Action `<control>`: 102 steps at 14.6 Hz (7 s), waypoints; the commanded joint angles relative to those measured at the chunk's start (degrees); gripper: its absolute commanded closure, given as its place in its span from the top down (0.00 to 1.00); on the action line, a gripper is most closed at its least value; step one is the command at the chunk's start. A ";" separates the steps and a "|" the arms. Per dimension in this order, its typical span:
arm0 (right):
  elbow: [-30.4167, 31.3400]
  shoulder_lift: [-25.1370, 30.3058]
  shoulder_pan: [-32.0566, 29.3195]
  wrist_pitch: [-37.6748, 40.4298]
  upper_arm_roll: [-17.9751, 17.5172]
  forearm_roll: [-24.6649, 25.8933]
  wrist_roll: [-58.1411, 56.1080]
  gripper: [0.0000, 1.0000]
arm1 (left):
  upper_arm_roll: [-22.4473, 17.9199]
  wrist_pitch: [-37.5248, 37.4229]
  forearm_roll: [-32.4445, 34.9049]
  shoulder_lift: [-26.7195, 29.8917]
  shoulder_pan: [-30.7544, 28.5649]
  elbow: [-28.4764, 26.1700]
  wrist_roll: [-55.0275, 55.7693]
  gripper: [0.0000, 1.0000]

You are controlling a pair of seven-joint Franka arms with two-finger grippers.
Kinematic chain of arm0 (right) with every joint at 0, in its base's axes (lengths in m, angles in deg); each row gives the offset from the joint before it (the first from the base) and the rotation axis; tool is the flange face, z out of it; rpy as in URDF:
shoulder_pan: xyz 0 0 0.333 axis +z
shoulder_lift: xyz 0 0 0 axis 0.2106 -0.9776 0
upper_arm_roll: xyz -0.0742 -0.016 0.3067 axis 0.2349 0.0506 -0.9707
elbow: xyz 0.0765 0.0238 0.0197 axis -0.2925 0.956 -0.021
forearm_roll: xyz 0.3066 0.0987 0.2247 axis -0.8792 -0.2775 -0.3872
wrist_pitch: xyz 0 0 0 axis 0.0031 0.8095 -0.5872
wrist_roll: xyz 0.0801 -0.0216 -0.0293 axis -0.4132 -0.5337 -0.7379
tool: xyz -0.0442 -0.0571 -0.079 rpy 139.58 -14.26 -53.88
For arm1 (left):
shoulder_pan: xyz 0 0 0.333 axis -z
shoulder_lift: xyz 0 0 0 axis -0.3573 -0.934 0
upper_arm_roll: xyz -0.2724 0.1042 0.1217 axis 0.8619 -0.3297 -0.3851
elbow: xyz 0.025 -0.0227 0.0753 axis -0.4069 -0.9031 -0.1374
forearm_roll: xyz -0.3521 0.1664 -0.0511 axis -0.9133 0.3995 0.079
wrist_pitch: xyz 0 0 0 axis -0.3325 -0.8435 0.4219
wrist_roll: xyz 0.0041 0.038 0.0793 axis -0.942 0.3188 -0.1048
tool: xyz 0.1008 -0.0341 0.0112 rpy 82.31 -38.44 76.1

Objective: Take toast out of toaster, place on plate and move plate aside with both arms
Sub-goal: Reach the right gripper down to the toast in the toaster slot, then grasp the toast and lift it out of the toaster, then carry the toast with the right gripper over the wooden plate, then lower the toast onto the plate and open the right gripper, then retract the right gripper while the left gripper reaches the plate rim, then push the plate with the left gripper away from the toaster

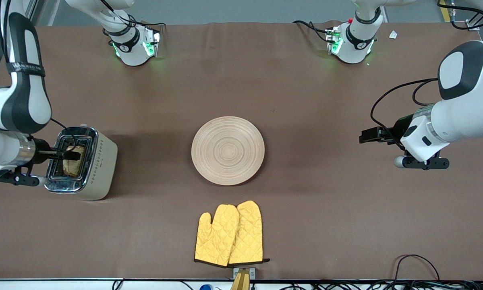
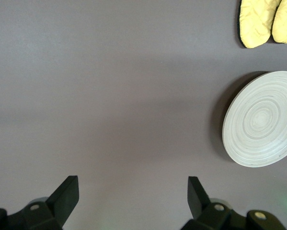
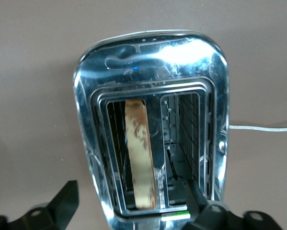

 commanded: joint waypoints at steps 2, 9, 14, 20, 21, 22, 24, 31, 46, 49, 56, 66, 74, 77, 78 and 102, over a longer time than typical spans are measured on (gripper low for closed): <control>-0.62 -0.98 -1.35 -0.48 -0.66 -1.26 -1.60 0.66 | 0.01 0.10 -0.91 -1.90 -0.28 1.41 -0.06 1.00; -0.88 -1.42 -1.70 -0.57 -0.66 -0.47 -2.48 0.19 | 0.01 0.98 -0.91 -3.84 -0.46 1.67 -0.15 1.00; -3.25 0.32 -0.56 1.00 -0.92 1.11 -2.40 0.10 | 0.01 1.51 -1.61 -4.54 -0.55 1.58 -0.24 1.00; -11.24 4.46 7.16 11.10 -1.54 0.94 -1.43 0.10 | 0.01 2.47 -2.14 -4.98 -0.37 1.58 -0.24 1.00; -11.95 4.46 9.09 11.64 -1.54 0.59 -1.34 0.10 | 0.01 2.48 -2.66 -4.98 -0.46 1.58 -0.24 1.00; -11.95 4.46 10.59 11.65 -1.54 0.33 -0.47 0.10 | 0.01 2.48 -2.93 -4.98 -0.46 1.58 -0.24 1.00; -11.96 4.03 13.57 11.12 -1.71 -0.37 1.03 0.10 | 0.01 2.56 -3.02 -4.89 -0.46 1.58 -0.24 1.00; -9.41 -4.92 21.67 1.13 -1.63 -25.13 3.65 0.11 | 0.01 2.48 -3.02 -4.72 -0.46 1.67 -0.15 1.00; 5.19 -4.51 32.49 -25.19 2.93 -36.55 10.08 1.00 | 0.09 2.48 -7.84 -4.80 0.16 1.50 0.12 1.00; 2.74 0.05 31.87 -12.57 8.73 -21.61 9.91 1.00 | 0.09 2.74 -12.94 -6.64 -0.11 1.32 0.12 1.00; -1.66 7.10 22.92 0.02 14.27 -7.34 -0.36 1.00 | 0.36 11.42 -26.20 -13.77 2.00 -2.27 -0.58 1.00; -7.30 15.44 10.34 14.01 15.07 -6.71 -1.43 1.00 | 8.35 28.66 -38.78 -23.16 4.64 -6.94 -2.77 1.00; 2.00 25.72 -2.32 9.11 -1.89 1.20 -1.34 1.00 | 8.88 31.04 -49.94 -29.58 6.13 -7.82 -22.10 1.00; 1.15 25.65 -1.79 11.46 -1.98 1.20 -1.25 1.00 | 8.88 31.04 -53.64 -30.47 6.31 -8.69 -32.19 0.89; 0.01 25.65 -1.88 13.04 -1.98 1.12 -1.34 1.00 | 8.88 31.04 -54.17 -30.47 6.31 -9.40 -35.27 0.81; -0.62 25.47 -1.70 10.41 -2.07 1.20 -1.34 1.00 | 10.11 30.17 -61.73 -30.30 4.73 -11.69 -55.87 0.01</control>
